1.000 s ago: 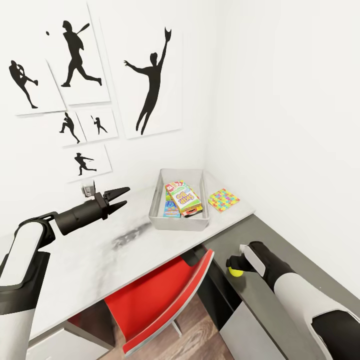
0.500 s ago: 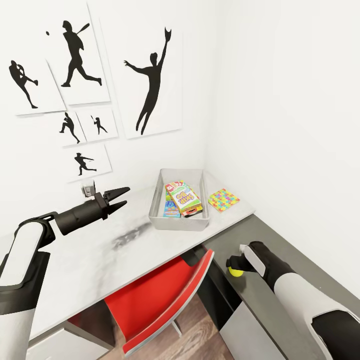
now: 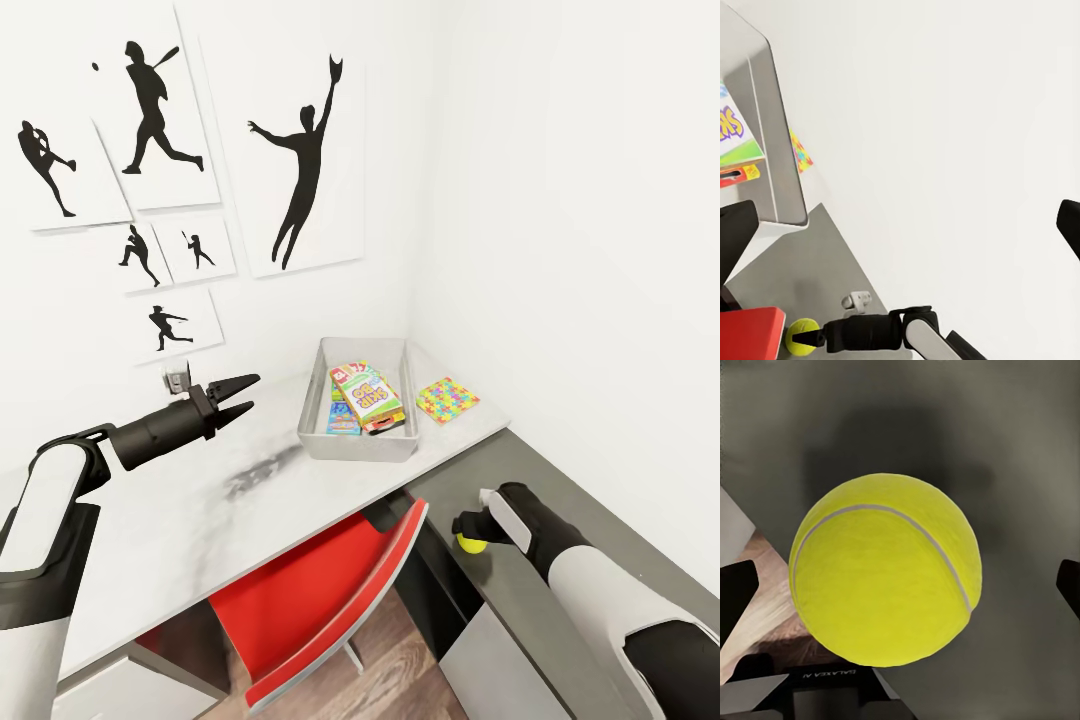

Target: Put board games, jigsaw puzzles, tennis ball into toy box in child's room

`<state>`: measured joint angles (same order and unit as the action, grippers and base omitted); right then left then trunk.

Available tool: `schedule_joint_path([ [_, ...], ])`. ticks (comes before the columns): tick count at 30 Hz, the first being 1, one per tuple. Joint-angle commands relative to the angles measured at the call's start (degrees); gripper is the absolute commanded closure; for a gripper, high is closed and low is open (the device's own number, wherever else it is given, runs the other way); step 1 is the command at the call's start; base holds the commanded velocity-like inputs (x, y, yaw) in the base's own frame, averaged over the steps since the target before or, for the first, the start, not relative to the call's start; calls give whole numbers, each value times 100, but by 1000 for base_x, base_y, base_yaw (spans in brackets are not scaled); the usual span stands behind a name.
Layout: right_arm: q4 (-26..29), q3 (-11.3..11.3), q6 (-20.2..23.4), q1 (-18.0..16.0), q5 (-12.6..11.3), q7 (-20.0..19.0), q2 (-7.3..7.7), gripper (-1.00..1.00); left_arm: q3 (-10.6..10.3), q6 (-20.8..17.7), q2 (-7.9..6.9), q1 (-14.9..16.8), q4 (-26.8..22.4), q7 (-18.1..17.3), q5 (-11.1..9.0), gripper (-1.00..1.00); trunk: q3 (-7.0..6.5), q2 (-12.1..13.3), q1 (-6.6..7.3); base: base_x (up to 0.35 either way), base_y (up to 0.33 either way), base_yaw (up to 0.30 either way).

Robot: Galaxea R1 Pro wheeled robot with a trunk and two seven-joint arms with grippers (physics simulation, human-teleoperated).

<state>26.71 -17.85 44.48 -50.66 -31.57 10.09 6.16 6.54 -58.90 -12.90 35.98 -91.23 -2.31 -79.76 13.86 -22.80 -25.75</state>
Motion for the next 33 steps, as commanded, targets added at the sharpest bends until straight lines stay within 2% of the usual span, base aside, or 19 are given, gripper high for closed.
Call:
schedule_joint_path([
  [1,10,-43,17,-5,-61,41,7,-100,6,-25,-2,6,0,-24,25,-100,11,-12,-3,0,0,0],
  [12,10,-37,17,-5,-60,30,8,-100,6,-25,-10,6,0,-24,23,-100,11,-12,-3,0,0,0],
  [13,10,-36,17,-5,-60,30,8,100,6,-25,-10,6,0,-24,22,-100,11,-12,-3,0,0,0],
  [33,56,-34,22,-5,-60,28,14,100,6,-25,-19,6,7,-24,23,-100,11,-12,-3,0,0,0],
])
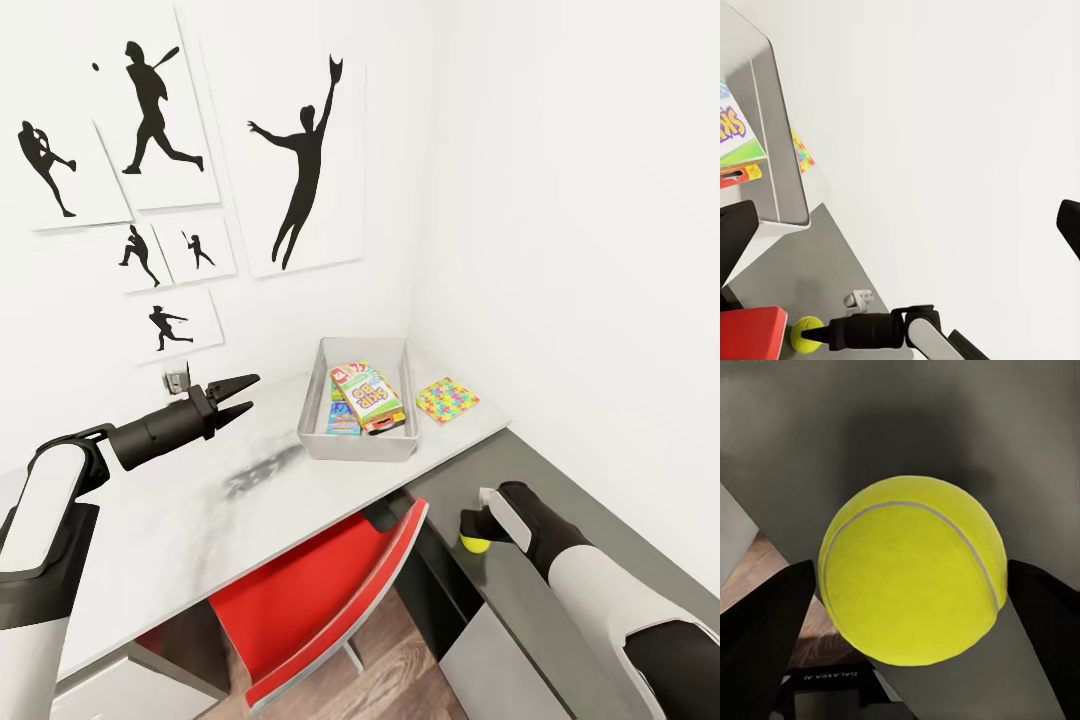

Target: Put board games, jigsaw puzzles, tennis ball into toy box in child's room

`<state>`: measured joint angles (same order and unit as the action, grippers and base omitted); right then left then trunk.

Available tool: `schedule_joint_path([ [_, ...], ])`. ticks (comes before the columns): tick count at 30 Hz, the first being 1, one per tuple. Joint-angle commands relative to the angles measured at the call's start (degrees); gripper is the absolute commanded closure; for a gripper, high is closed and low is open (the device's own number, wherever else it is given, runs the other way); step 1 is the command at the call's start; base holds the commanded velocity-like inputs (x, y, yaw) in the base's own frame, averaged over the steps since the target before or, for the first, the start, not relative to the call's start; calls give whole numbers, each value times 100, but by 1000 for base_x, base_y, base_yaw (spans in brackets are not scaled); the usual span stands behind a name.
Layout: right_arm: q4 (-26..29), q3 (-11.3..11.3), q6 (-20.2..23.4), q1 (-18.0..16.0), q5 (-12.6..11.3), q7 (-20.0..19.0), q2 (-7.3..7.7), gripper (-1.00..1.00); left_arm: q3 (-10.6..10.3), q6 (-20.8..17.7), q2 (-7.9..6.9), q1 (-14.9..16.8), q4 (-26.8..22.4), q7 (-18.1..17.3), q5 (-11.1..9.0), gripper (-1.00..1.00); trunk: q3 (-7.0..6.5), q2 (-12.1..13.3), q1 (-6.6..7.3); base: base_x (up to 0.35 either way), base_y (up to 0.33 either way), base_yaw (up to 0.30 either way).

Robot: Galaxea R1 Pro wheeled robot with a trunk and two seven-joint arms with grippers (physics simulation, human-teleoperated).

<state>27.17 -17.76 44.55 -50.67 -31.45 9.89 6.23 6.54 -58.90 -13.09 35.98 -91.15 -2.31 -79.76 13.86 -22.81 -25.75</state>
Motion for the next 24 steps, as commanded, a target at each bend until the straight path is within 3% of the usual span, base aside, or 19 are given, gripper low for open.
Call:
schedule_joint_path([
  [1,11,-43,14,-4,-72,48,8,100,6,-25,0,6,2,-24,25,-100,11,-11,-4,0,0,0],
  [16,97,-39,28,-10,-72,47,60,100,2,-20,30,-64,42,-25,66,-100,11,-11,-4,0,0,0],
  [24,542,-25,84,29,-77,62,140,100,-2,33,68,-419,45,-48,88,-100,11,-11,-4,0,0,0],
])
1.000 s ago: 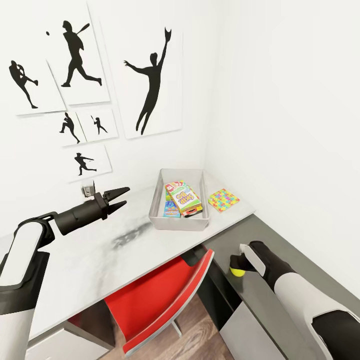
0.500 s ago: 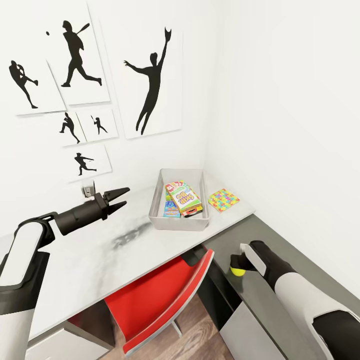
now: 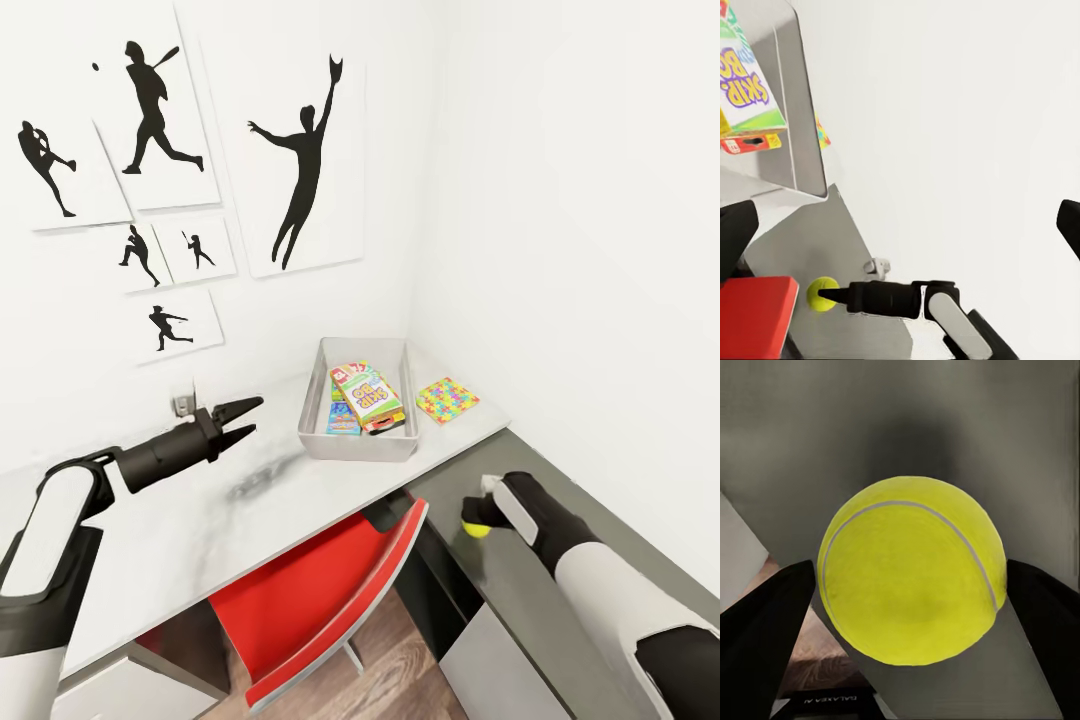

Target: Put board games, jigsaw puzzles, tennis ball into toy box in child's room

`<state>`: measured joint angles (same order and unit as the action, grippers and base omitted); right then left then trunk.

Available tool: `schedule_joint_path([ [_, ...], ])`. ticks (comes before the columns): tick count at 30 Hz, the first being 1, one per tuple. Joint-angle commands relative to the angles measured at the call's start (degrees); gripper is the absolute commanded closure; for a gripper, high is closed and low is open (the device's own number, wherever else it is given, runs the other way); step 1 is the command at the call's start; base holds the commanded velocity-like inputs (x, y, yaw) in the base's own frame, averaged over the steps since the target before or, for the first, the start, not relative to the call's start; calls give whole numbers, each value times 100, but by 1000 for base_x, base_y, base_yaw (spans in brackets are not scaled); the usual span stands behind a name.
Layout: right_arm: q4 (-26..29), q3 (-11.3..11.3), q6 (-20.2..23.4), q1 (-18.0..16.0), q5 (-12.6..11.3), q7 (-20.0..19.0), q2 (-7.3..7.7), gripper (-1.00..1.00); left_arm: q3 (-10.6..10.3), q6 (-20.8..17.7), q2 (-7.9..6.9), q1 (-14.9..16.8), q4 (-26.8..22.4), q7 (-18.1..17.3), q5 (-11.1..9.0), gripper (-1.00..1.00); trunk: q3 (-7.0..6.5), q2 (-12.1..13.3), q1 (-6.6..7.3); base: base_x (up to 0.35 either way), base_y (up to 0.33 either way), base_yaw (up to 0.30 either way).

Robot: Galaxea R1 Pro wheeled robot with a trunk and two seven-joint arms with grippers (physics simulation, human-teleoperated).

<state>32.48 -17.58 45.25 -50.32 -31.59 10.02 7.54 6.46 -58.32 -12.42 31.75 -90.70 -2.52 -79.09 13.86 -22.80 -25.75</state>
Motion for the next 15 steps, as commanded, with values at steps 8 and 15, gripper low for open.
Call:
schedule_joint_path([
  [8,851,23,474,77,-115,45,370,100,5,13,23,-451,1,-46,36,-100,11,-11,-4,0,0,0],
  [15,2276,356,1281,296,-369,-157,970,100,19,18,34,-593,-41,-60,36,-100,11,-11,-4,0,0,0],
])
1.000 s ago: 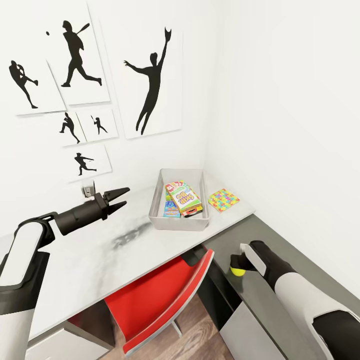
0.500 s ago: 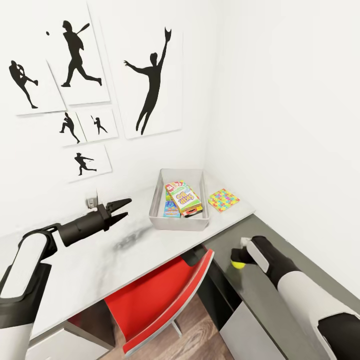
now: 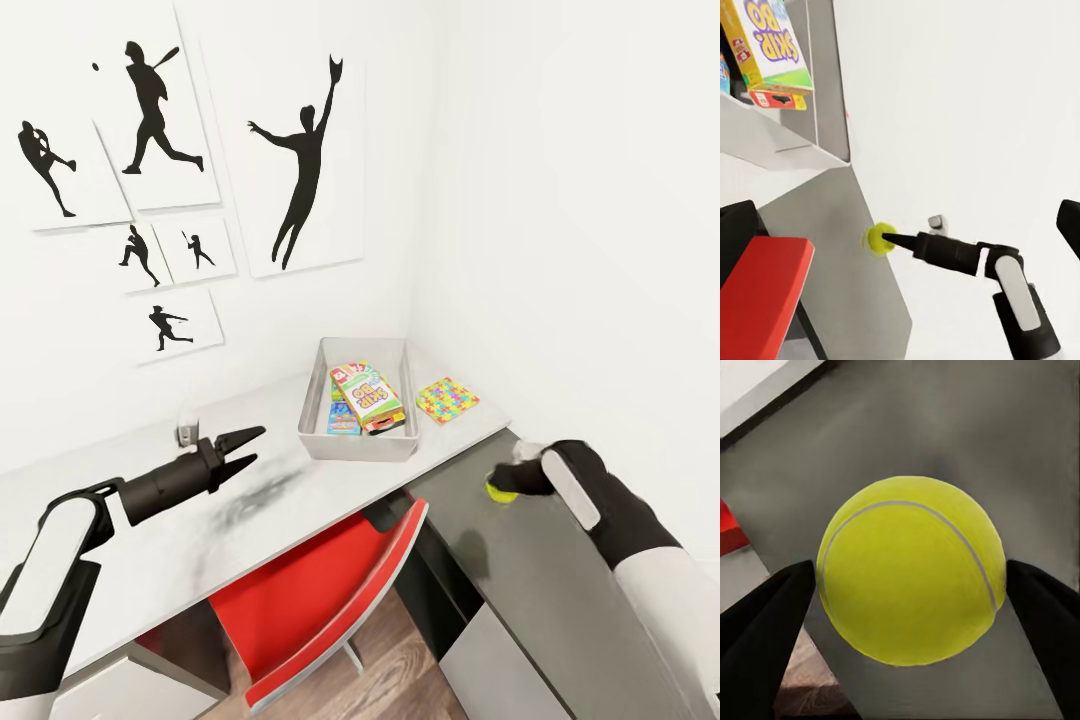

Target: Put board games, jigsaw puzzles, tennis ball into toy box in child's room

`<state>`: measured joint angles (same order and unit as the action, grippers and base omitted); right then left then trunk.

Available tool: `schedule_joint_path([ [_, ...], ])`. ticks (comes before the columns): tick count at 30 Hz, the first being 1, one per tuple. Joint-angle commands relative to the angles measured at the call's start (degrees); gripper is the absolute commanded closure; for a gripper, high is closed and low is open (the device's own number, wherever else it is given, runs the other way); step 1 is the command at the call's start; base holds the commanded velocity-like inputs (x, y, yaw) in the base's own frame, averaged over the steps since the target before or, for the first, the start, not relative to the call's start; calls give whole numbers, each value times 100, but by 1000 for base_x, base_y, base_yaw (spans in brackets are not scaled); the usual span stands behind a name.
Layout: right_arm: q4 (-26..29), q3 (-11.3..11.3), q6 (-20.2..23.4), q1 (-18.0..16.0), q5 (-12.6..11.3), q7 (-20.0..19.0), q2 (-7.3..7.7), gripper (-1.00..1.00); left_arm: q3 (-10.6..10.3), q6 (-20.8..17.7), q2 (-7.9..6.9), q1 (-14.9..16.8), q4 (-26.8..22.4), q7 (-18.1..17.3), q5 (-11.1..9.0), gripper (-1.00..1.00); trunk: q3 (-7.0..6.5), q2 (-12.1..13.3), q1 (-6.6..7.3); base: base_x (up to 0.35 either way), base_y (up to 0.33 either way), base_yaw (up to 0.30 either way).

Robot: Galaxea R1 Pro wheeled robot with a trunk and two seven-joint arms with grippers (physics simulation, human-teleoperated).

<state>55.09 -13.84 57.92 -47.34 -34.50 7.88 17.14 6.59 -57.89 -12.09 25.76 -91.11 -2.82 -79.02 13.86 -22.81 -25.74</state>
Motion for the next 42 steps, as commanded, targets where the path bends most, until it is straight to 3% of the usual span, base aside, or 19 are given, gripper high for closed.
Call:
schedule_joint_path([
  [1,300,100,106,51,-155,8,106,100,17,-26,0,-5,-6,-33,29,-100,12,-11,-4,0,0,0],
  [2,300,100,106,51,-155,8,106,100,17,-26,0,-5,-6,-33,29,-100,12,-11,-4,0,0,0],
  [5,1142,523,208,211,-344,-83,319,100,50,-28,-14,-30,-21,-52,9,-100,12,-11,-4,0,0,0],
  [9,1951,994,208,312,-471,-119,436,100,133,-29,-39,-49,-37,-93,-20,-100,12,-11,-4,0,0,0],
  [15,2249,1205,208,260,-522,-30,415,100,233,-29,-50,-60,-43,-115,-28,-100,12,-11,-4,0,0,0],
  [18,2312,1271,208,105,-540,297,185,100,335,-33,-55,-75,-54,-144,-37,-100,12,-11,-4,0,0,0],
  [19,2312,1271,208,105,-540,297,185,100,335,-33,-55,-75,-54,-144,-37,-100,12,-11,-4,0,0,0],
  [24,1940,1313,208,-420,-568,743,-415,100,575,-41,-75,-186,-79,-379,-47,-100,12,-11,-4,0,0,0],
  [29,1284,1175,208,-1055,-585,869,-856,100,926,-54,-94,-350,-87,-832,-25,-100,12,-11,-4,0,0,0],
  [30,1284,1175,208,-1055,-585,869,-856,100,926,-54,-94,-350,-87,-832,-25,-100,12,-11,-4,0,0,0],
  [33,1053,924,208,-1330,-589,778,-1048,100,1053,-71,-114,-403,-89,-1018,-12,-100,12,-11,-4,0,0,0],
  [38,880,527,208,-1684,-589,317,-1255,100,1144,-84,-143,-446,-91,-1155,-4,-100,12,-11,-4,0,0,0],
  [42,735,405,208,-1895,-583,140,-1400,100,1168,-83,-153,-462,-91,-1186,2,-100,12,-11,-4,0,0,0],
])
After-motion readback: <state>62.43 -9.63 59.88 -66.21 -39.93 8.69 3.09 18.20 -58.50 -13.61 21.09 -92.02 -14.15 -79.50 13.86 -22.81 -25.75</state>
